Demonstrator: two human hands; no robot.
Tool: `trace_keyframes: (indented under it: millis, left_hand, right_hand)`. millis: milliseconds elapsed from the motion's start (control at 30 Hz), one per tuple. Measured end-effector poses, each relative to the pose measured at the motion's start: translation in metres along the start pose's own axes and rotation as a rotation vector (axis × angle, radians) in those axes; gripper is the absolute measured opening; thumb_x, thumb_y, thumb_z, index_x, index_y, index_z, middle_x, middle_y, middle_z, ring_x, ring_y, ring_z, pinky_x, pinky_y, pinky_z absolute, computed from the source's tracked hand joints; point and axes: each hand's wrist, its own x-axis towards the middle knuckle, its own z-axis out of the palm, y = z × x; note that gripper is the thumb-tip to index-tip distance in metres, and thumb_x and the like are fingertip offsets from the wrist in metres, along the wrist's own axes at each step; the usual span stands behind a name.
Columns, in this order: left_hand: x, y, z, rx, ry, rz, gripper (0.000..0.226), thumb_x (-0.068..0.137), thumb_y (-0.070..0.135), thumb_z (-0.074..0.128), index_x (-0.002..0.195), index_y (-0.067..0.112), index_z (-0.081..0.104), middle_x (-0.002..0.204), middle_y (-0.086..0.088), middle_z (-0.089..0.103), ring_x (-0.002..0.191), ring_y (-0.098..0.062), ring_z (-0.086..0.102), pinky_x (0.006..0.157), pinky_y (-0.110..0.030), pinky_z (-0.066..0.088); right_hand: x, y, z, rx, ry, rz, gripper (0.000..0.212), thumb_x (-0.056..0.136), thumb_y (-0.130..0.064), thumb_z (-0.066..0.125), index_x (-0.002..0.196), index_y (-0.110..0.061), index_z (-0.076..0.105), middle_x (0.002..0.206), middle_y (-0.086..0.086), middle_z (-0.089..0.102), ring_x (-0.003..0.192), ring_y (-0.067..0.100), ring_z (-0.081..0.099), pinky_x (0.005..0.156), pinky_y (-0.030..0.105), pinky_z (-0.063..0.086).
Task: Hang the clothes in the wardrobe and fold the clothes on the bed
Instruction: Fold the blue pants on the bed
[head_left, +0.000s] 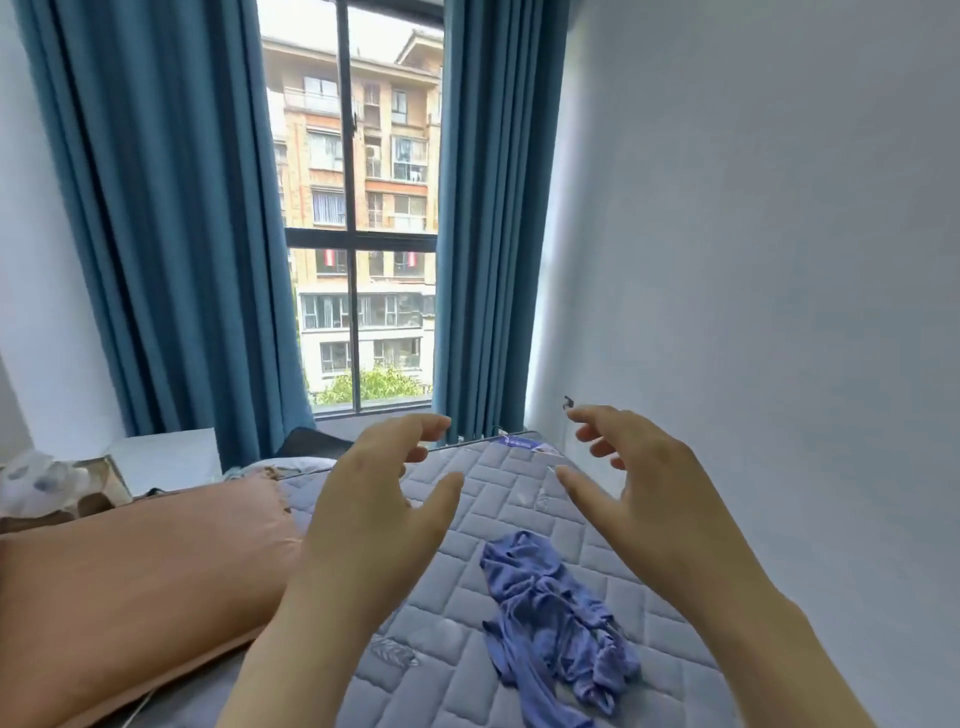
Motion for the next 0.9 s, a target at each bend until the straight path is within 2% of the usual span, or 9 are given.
trace_keyframes:
  millis: [167, 300, 467, 567, 667, 800, 900]
  left_hand:
    - [0.016, 0.008, 0.082, -0.024, -0.103, -0.022, 0.036, 0.083, 0.023, 0.070, 0.116, 0.035, 0.059, 0.109, 0.020, 0.058, 0.098, 0.009, 0.053, 0.080, -0.012, 0.040]
    - [0.021, -0.005, 0.127, -0.022, -0.216, -0.041, 0.038, 0.084, 0.023, 0.069, 0.118, 0.035, 0.058, 0.111, 0.021, 0.058, 0.099, 0.007, 0.053, 0.085, -0.020, 0.045]
    - [0.023, -0.027, 0.179, -0.020, -0.381, -0.060, 0.036, 0.086, 0.022, 0.067, 0.117, 0.036, 0.056, 0.111, 0.021, 0.055, 0.099, 0.004, 0.053, 0.086, -0.018, 0.043]
    - [0.023, -0.032, 0.209, -0.001, -0.441, -0.079, 0.036, 0.087, 0.020, 0.067, 0.120, 0.031, 0.058, 0.113, 0.018, 0.055, 0.102, -0.003, 0.055, 0.090, -0.022, 0.045]
    - [0.028, -0.027, 0.236, 0.015, -0.506, -0.077, 0.038, 0.088, 0.020, 0.066, 0.122, 0.031, 0.056, 0.116, 0.016, 0.054, 0.103, -0.004, 0.054, 0.092, -0.021, 0.044]
    - [0.046, -0.006, 0.278, 0.026, -0.481, -0.060, 0.038, 0.087, 0.022, 0.067, 0.122, 0.032, 0.056, 0.115, 0.017, 0.055, 0.104, -0.004, 0.055, 0.092, -0.025, 0.045]
    - [0.061, 0.023, 0.318, 0.026, -0.443, -0.017, 0.039, 0.087, 0.023, 0.067, 0.123, 0.034, 0.055, 0.113, 0.021, 0.053, 0.098, 0.003, 0.052, 0.086, -0.017, 0.040]
  right_hand:
    - [-0.004, 0.084, -0.011, -0.090, -0.069, 0.115, 0.048, 0.089, -0.035, 0.064, 0.134, -0.029, 0.050, 0.117, -0.013, 0.058, 0.096, -0.003, 0.049, 0.088, 0.016, 0.042]
    - [-0.019, 0.129, -0.003, -0.124, -0.134, 0.232, 0.047, 0.089, -0.036, 0.063, 0.134, -0.028, 0.050, 0.118, -0.012, 0.058, 0.101, 0.002, 0.053, 0.089, 0.018, 0.043]
    - [-0.041, 0.172, 0.015, -0.134, -0.199, 0.368, 0.047, 0.089, -0.036, 0.064, 0.133, -0.027, 0.051, 0.120, -0.011, 0.058, 0.103, 0.003, 0.053, 0.091, 0.021, 0.044]
    - [-0.047, 0.197, 0.019, -0.146, -0.246, 0.414, 0.049, 0.090, -0.037, 0.062, 0.136, -0.027, 0.049, 0.124, -0.010, 0.056, 0.108, 0.004, 0.054, 0.095, 0.024, 0.044]
    - [-0.045, 0.225, 0.017, -0.140, -0.257, 0.440, 0.050, 0.090, -0.037, 0.062, 0.136, -0.027, 0.049, 0.126, -0.010, 0.056, 0.110, 0.005, 0.054, 0.096, 0.023, 0.044]
    - [-0.036, 0.270, 0.004, -0.123, -0.233, 0.437, 0.050, 0.091, -0.037, 0.061, 0.137, -0.026, 0.048, 0.126, -0.010, 0.055, 0.111, 0.005, 0.053, 0.095, 0.023, 0.044]
    - [-0.024, 0.311, -0.018, -0.130, -0.206, 0.403, 0.048, 0.091, -0.036, 0.061, 0.136, -0.027, 0.048, 0.126, -0.011, 0.055, 0.111, 0.006, 0.053, 0.094, 0.022, 0.044]
